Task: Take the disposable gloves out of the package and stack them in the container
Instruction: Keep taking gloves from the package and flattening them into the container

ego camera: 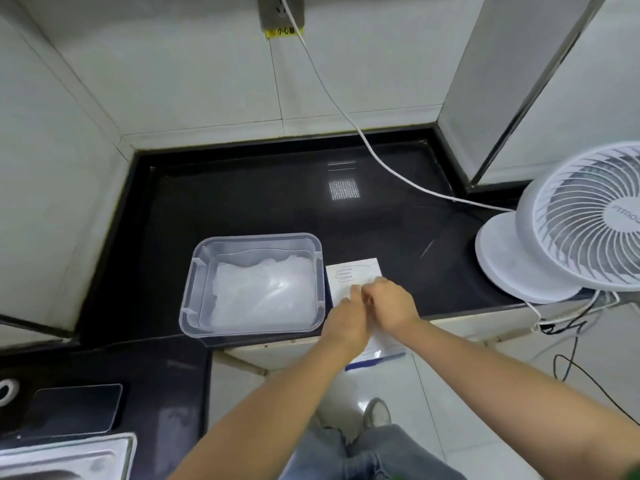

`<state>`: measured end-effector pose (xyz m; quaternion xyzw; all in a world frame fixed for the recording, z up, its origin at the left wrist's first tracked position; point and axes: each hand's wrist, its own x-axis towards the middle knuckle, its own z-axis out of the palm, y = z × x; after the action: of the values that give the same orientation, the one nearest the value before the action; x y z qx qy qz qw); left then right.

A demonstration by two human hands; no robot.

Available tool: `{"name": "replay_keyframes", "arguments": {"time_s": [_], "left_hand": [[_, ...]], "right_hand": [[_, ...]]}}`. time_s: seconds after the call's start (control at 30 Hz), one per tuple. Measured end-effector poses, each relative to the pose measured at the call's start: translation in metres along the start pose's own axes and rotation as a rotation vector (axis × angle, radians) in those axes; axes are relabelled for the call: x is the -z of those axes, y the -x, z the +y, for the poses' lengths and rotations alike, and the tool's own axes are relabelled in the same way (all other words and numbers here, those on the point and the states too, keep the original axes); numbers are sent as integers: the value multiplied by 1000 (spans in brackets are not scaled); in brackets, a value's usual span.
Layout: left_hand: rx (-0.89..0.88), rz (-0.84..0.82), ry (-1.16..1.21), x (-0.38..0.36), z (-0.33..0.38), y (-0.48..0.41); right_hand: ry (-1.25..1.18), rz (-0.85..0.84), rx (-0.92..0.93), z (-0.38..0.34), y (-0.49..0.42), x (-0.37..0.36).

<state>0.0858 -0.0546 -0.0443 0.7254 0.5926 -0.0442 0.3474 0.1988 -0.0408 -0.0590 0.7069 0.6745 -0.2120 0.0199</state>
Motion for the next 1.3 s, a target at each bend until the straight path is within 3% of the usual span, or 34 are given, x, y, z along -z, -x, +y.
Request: {"name": "replay_keyframes", "arguments": {"time_s": [0.17,0.33,0.47,0.57,0.67,0.83,1.0,1.17,1.3], "left_hand": [[95,-26,13,-12,-17,-7],[100,-5,35,-14,-17,-12],[101,22,34,-16,-16,-11],[106,27,13,-18,-16,-12],[102,39,15,-19,-17,-14],[113,27,60,-24,-22,-19],[89,-6,126,-18,-20,-21],[-24,88,567,11,0,-13],[-78,68,1071,56,12,5]], "right_hand": [[-311,-12,-30,11,-4,-4],[-724,-39,69,21,3,6],[-970,17,-46,22,9,9],[-871,-49,-221,20,4,3],[-682,-65,-201,15,2,8],[-1102,107,-132,3,2,39],[-1308,48,-170,1,3,62],[-1400,32,-257,4,7,62],[-1437,17,-221,0,10,68]]}}
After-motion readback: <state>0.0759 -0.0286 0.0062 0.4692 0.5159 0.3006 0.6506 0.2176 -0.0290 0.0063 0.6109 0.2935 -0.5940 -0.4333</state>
